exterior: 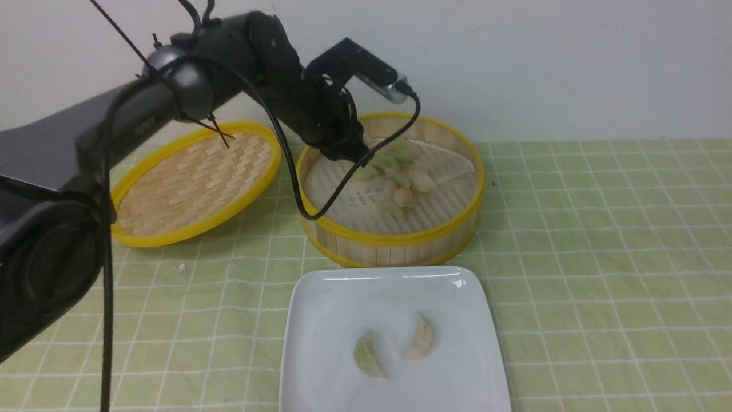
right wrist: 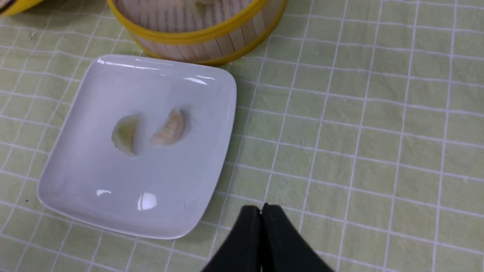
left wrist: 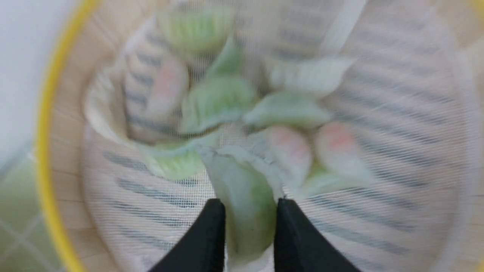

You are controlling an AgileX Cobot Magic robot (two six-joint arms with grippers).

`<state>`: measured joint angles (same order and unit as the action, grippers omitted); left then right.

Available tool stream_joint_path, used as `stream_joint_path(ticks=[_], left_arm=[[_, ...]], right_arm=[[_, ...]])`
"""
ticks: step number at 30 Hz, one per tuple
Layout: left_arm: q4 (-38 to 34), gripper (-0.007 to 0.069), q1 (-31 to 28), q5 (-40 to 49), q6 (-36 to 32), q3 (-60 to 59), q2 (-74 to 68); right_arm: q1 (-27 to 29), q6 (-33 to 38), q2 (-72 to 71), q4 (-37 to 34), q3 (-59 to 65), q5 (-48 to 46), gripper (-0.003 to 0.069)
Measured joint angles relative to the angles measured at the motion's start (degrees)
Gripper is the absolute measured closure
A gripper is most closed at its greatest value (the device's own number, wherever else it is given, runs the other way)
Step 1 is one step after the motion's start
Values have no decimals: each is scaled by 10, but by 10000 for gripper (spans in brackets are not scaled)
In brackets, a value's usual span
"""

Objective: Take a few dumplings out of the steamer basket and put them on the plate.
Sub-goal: Use the left arm to grab a dumpling from the steamer, then use the left arm to put the dumpling into the plate

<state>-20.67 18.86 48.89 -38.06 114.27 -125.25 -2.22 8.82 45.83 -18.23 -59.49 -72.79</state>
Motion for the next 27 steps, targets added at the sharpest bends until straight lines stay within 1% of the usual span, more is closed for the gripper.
stream_joint_path(ticks=[4,6,7,9,11,13,14,16,18,19,20,24,27], left_arm=[[0,482,0,56,4,0,45],[0,482,0,115,6,0,73],[0,482,0,115,6,0,75],[1,482,0,187,16,0,100],[1,482,0,208,28,0,112],[1,482,0,214,63,-10,125],[1,482,0,214,66,-12,125],[0,482,0,215,109,-47,142],[0,482,1,215,129,-77,154],[0,482,2,215,141,-112,162],[0,482,2,215,142,-117,164],[2,482,25,215,154,-217,176],[2,482,53,213,155,-271,176]], right_arm=[[0,0,0,0,0,0,673],[0,0,0,0,0,0,673],[0,0,0,0,0,0,673],[0,0,0,0,0,0,673],[0,0,0,0,0,0,673],[0,0,0,-1,0,0,673],[0,0,0,-1,0,0,673],[0,0,0,-1,0,0,673],[0,0,0,-1,0,0,673],[0,0,0,-1,0,0,673],[0,0,0,-1,0,0,673],[0,0,0,-1,0,0,673],[0,4,0,0,0,0,673]])
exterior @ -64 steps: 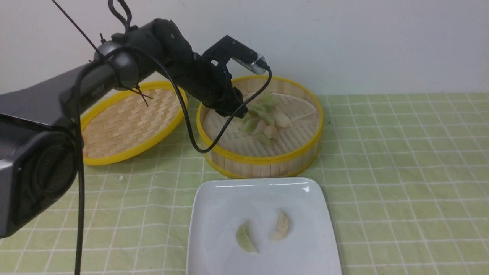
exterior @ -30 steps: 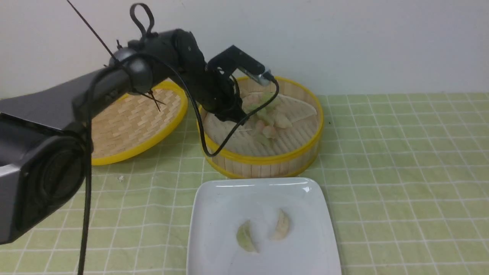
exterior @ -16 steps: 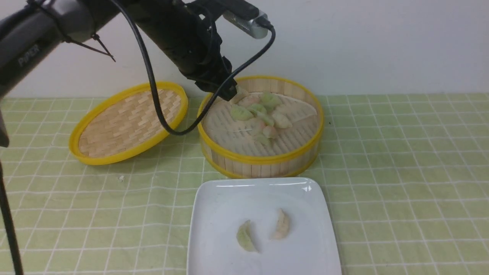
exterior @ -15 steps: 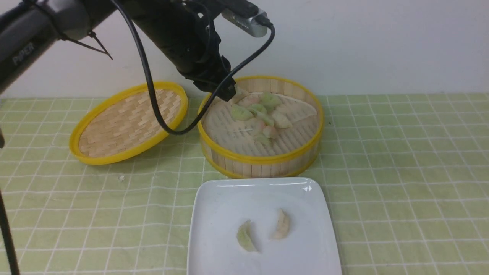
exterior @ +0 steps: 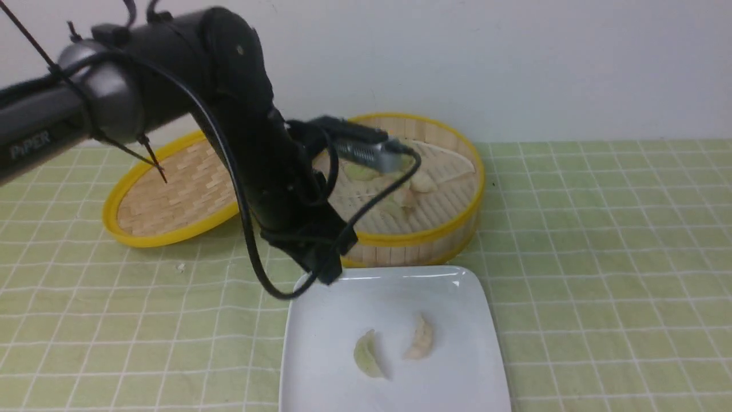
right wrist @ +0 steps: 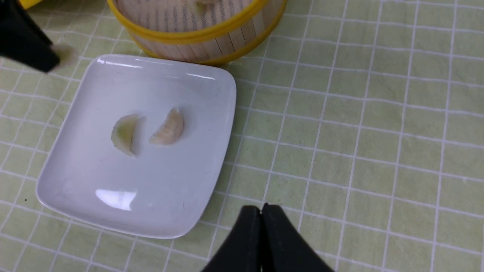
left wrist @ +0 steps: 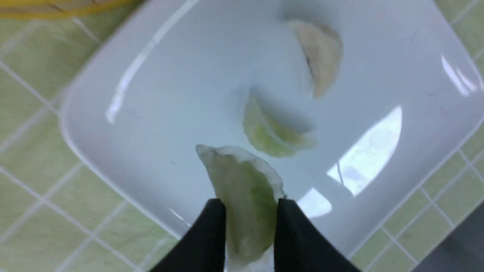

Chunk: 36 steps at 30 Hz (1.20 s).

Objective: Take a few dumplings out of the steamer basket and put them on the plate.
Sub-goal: Use the left arm to put the dumpling into the plate, then use the right arm to grab a dumpling from inside the steamer

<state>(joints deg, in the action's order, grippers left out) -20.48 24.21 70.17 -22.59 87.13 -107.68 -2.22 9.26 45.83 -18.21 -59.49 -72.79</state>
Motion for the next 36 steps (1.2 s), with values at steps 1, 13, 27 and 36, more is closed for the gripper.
stream_joint_path(ticks=[1,13,27,36], left_arm=[[-1,482,8,-2,0,-8,-2],[41,447,32,-129,0,-20,-74],[79,207,32,-58,57,44,-64],[98,616,32,-4,79,65,94]], right_arm=[[0,2,0,0,0,0,673],[0,8,0,0,1,0,673],[0,10,64,-9,-40,10,673],[-1,11,224,-71,-170,5,673]])
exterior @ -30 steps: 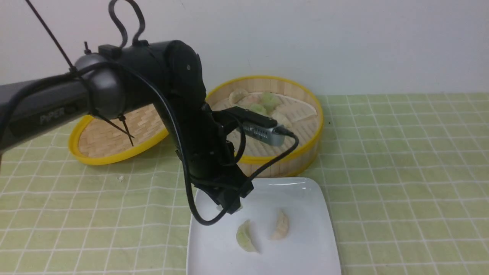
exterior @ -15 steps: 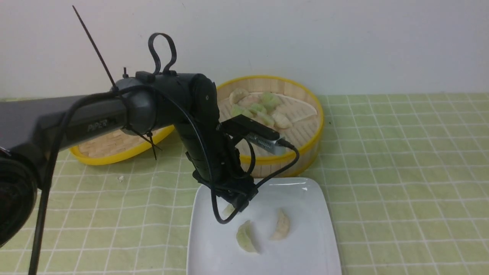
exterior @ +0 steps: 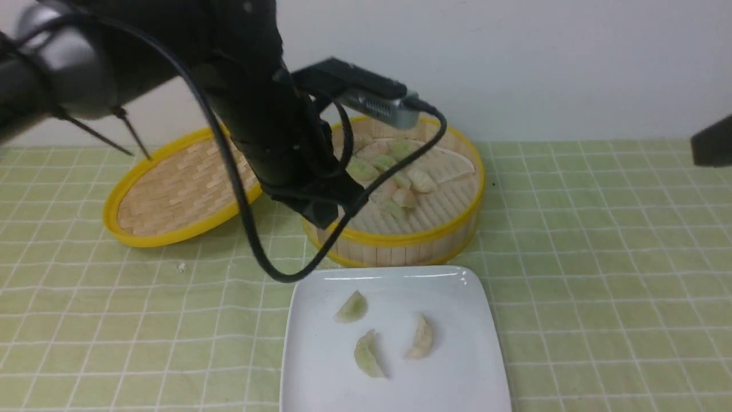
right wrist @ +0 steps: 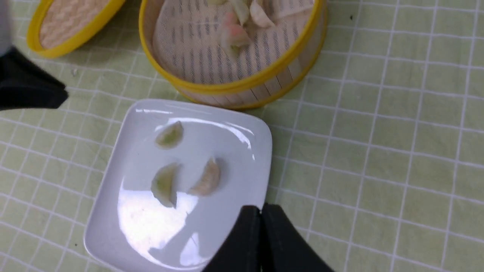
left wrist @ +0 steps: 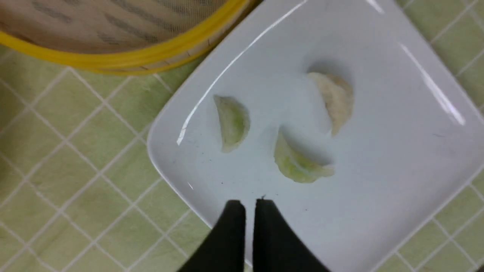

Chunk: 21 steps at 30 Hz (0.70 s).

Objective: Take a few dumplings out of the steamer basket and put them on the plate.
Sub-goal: Use the right arm to grab a dumpling from inside the steamer

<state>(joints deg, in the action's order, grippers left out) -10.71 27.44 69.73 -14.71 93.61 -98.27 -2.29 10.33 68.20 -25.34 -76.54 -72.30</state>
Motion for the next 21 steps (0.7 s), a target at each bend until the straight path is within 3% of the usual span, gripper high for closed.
stream_joint_path(ticks=[15,21], left_arm=[[-1,631,0,-19,22,-214,374],[14,631,0,-45,39,-304,468]], right_arm=[[-129,-1,284,105,-223,20,664],[-155,-1,437,128,-348,46,592]])
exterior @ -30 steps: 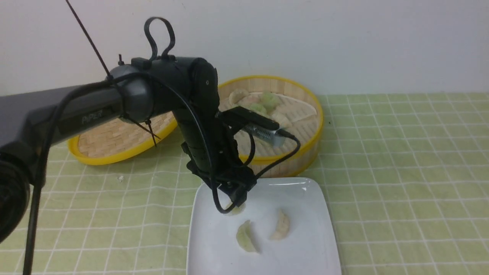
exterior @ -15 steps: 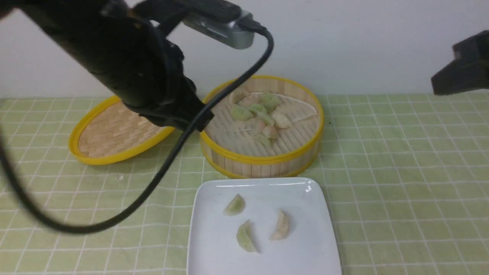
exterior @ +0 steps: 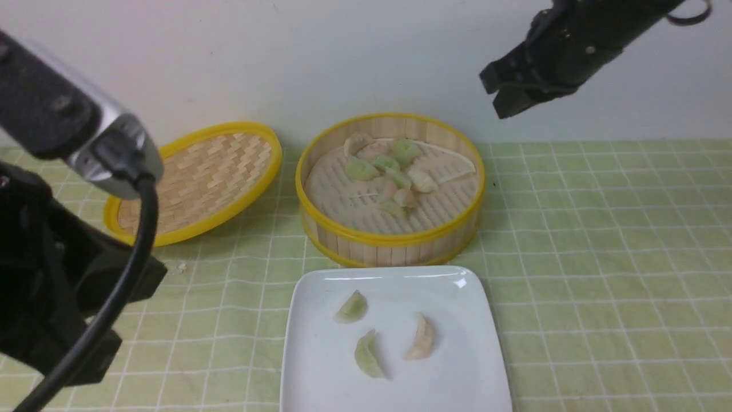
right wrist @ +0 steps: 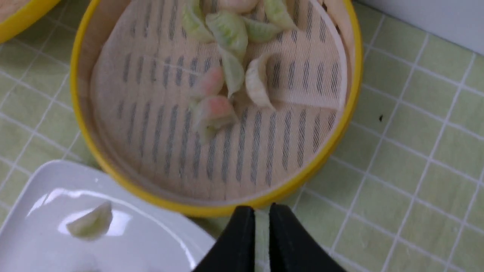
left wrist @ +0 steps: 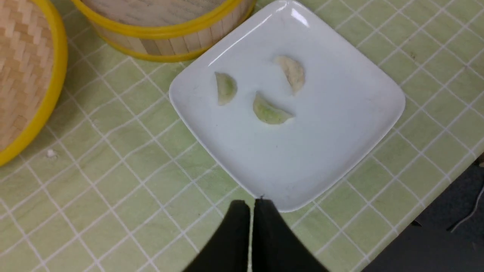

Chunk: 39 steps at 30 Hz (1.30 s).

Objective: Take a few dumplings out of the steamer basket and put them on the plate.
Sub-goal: Use the right arm to grab a dumpling from inside the steamer

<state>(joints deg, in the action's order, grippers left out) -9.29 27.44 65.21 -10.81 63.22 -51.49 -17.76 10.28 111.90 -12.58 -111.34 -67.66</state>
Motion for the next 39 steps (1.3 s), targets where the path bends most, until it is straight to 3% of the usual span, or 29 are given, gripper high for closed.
stream_joint_path(ticks=[11,17,27,30,32,33,39], left_arm=[[96,631,-1,58,123,-22,40],[142,631,-1,67,142,-26,43],[167,631,-1,67,144,-26,44],[167,631,-1,67,144,-26,44],[167,631,-1,67,144,-26,44],[167,631,-1,67,144,-26,44],[168,631,-1,67,144,-26,44]], right_arm=[[-30,24,211,6,-143,42,303],[-31,22,270,9,-176,50,274],[-31,52,300,2,-179,81,292],[-31,56,305,2,-180,85,365],[-31,59,309,2,-180,84,451],[-31,59,310,2,-180,82,527],[-31,57,292,8,-208,30,540]])
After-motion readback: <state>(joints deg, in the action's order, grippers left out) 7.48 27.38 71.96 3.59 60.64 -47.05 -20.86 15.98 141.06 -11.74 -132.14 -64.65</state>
